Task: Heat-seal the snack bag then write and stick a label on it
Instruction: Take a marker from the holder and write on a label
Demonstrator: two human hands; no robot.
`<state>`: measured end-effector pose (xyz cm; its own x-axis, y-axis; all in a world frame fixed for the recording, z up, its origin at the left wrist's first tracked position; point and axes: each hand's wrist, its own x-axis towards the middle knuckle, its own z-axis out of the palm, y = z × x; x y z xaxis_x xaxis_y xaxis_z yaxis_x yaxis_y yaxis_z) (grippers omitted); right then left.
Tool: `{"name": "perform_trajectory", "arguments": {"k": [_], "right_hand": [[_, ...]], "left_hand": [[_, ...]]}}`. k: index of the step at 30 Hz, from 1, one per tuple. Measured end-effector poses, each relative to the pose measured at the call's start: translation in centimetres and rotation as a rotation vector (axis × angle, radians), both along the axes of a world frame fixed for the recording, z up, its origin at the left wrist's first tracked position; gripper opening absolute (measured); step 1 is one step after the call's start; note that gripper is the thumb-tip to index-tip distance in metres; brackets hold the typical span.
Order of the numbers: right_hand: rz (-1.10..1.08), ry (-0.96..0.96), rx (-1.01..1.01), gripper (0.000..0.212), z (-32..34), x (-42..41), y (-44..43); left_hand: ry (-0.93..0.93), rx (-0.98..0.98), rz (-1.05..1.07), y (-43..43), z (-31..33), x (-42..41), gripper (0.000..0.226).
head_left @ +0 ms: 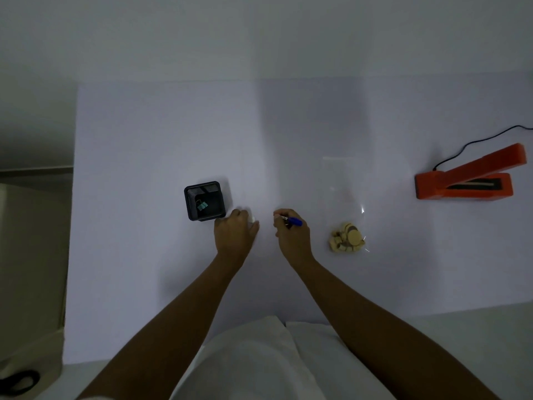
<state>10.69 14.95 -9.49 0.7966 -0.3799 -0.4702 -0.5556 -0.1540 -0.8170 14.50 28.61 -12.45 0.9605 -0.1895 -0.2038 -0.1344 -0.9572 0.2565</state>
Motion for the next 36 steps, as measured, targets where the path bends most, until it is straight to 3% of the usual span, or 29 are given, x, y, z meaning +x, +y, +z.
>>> {"name": "perform_trajectory", "arguments": {"k": [11,14,16,19,23,27,36], "right_hand": [[0.031,-0.025,0.178,0.027,-0.9,1.2,0.9],[0.060,-0.082,0.143,0.022,-1.5,1.7,1.7],[0.068,-0.139,0.099,0.015,-1.7,2.1,2.1],[-0.004,-0.136,0.123,0.029,-1.9,2.6,2.7],[-0.113,-0.051,0.257,0.036,-2.1,3.0,3.6],[-0.102,-0.087,0.215,0.033,-2.8,3.4,3.9],[0.006,-0.109,0.155,0.034,-4.5,3.7,4.0]], "left_hand": [[-0.027,-0.088,0.003,-0.3,-0.1,-0.3,0.026],[-0.031,-0.142,0.017,-0.2,-0.2,-0.6,0.025],[-0.004,-0.239,0.089,-0.2,0.0,-0.9,0.024],[0.087,-0.525,0.265,-0.5,0.6,-1.2,0.018],[0.356,-0.768,0.538,-0.9,0.4,-1.1,0.018],[0.435,-0.755,0.653,-0.4,0.3,-0.9,0.018],[0.419,-0.680,0.608,0.7,-0.7,-0.7,0.017]]}}
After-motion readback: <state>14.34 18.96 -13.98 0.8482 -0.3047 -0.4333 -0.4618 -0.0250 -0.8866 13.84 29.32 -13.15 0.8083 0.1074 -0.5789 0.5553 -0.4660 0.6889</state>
